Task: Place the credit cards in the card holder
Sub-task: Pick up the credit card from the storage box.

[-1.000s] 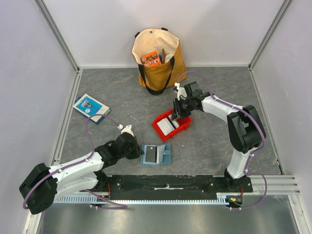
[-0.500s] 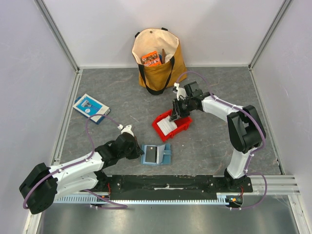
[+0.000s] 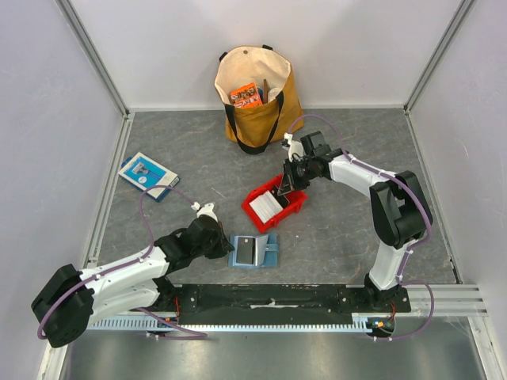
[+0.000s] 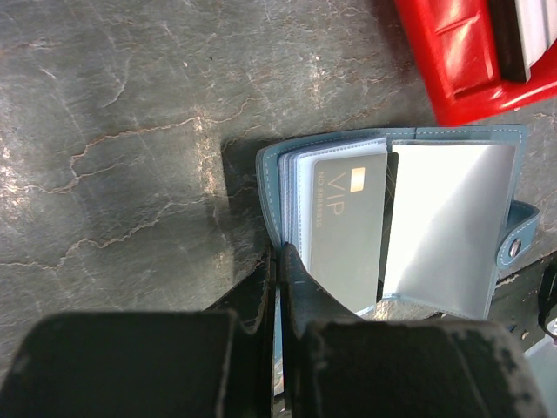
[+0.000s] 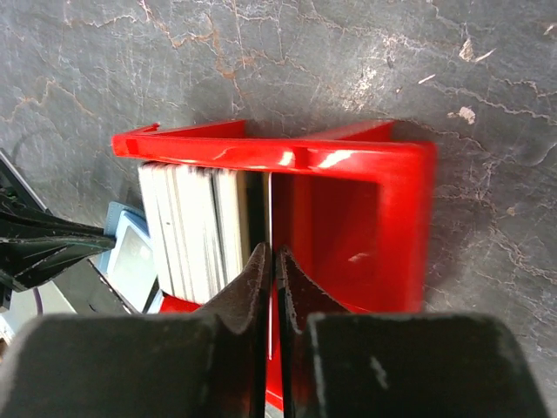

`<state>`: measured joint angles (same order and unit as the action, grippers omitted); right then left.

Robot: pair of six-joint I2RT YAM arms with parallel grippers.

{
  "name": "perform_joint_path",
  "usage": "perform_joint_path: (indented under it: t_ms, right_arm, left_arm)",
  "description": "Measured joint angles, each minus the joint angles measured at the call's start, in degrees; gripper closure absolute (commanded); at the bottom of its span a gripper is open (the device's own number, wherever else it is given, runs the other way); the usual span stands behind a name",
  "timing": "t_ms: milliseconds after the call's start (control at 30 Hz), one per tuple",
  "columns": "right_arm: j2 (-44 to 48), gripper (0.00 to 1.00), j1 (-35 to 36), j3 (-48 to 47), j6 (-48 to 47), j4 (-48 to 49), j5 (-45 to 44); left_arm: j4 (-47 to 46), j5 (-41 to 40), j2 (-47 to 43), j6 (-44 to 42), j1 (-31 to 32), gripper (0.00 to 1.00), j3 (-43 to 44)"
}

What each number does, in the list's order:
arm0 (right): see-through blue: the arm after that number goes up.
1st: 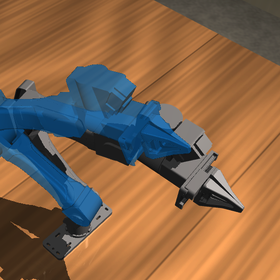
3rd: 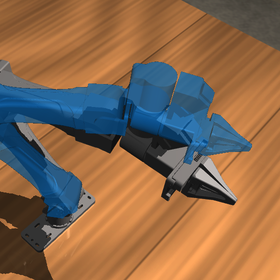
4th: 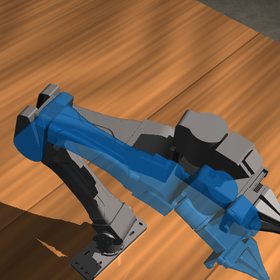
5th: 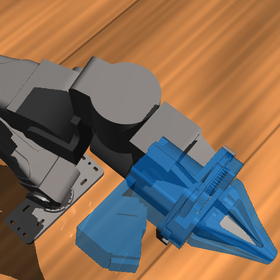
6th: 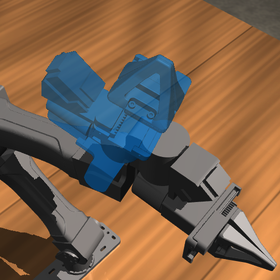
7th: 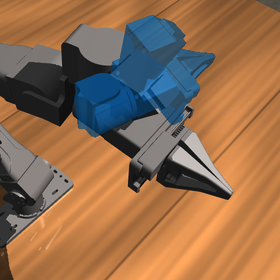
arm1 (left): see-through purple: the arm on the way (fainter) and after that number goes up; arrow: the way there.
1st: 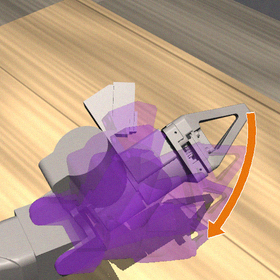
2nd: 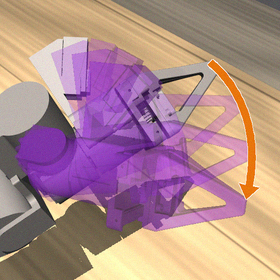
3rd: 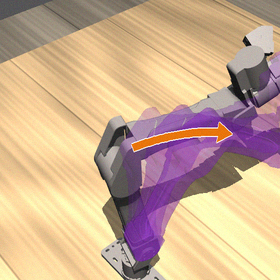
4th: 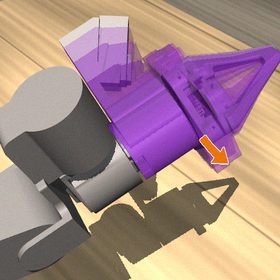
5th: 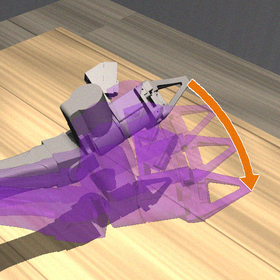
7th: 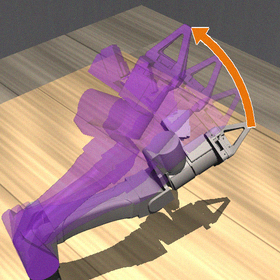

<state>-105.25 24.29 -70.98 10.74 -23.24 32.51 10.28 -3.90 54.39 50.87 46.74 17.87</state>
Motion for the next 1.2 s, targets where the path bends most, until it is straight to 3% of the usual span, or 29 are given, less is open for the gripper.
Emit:
perform_joint_path:
  t_ms: [167,433,733,900,1200]
  right_arm:
    - [0.0,1.0,0.0,-0.1,0.2,0.0,-0.2]
    - [0.6,1.0,1.4,-0.1,0.8,-0.3,-6.2]
    - [1.6,1.0,12.6,-0.3,-0.4,-1.7,-32.7]
    - [1.8,1.0,15.1,-0.4,-1.4,-2.0,-45.7]
    - [1.8,1.0,13.9,-0.3,-2.8,-2.4,-53.9]
  left_arm:
    - [0.0,0.0,0.0,0.0,0.0,0.98,0.0]
    - [-0.1,0.0,0.2,0.0,0.0,0.98,0.0]
    - [-0.2,0.1,0.4,0.0,0.0,0.98,0.0]
    - [-0.2,0.2,0.4,0.0,0.0,0.98,0.0]
    - [-0.5,1.1,0.4,0.0,0.0,0.98,0.0]
